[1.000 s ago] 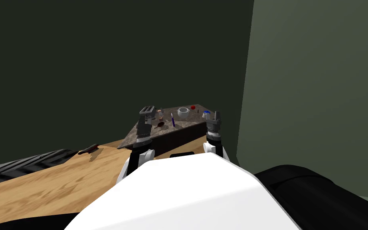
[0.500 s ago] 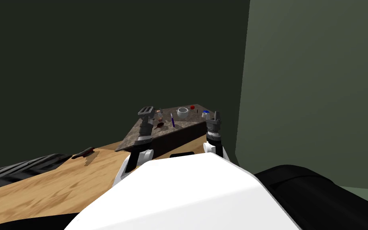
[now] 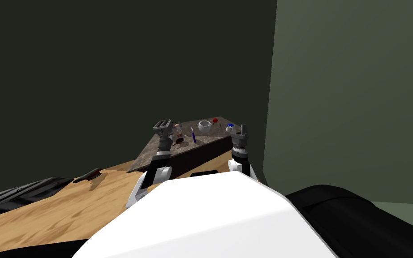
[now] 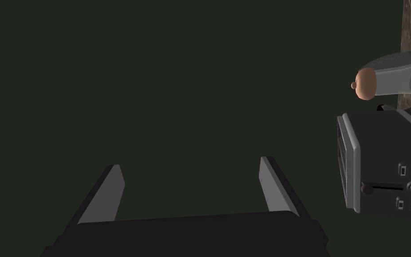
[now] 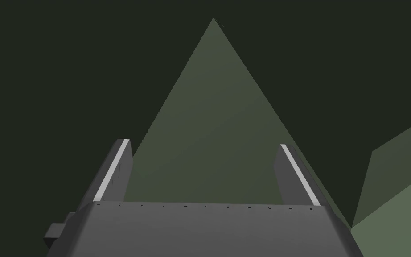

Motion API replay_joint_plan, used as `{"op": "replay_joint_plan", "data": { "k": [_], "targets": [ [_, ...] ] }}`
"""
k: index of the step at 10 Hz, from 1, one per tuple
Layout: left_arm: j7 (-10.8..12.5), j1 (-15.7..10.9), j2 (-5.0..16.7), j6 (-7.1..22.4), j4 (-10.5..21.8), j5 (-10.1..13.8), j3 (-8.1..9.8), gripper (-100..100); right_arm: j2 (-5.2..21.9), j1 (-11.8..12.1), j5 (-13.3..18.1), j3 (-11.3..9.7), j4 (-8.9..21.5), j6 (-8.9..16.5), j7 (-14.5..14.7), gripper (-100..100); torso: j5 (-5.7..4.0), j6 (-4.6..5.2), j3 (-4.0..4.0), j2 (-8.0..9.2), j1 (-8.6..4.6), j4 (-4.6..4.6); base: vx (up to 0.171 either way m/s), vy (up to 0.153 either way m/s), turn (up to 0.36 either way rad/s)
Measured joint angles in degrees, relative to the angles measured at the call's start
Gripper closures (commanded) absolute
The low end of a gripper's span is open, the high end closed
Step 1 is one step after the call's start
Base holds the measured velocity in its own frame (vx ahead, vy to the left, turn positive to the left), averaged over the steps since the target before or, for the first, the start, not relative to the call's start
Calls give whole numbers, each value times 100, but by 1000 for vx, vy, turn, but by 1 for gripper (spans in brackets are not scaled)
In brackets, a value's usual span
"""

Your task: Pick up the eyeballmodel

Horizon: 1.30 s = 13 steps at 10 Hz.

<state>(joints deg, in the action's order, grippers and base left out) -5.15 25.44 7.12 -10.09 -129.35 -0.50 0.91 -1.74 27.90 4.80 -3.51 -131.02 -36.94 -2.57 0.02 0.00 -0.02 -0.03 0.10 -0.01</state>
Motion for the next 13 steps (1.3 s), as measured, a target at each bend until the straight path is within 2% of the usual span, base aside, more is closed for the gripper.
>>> {"op": "replay_joint_plan", "data": {
  "k": [13],
  "targets": [
    [204, -425, 73, 1886, 187, 60, 140, -100, 0, 0, 0, 0, 0, 0, 0, 0, 0, -1, 2, 3, -1, 1, 0, 24, -54]
  ]
}}
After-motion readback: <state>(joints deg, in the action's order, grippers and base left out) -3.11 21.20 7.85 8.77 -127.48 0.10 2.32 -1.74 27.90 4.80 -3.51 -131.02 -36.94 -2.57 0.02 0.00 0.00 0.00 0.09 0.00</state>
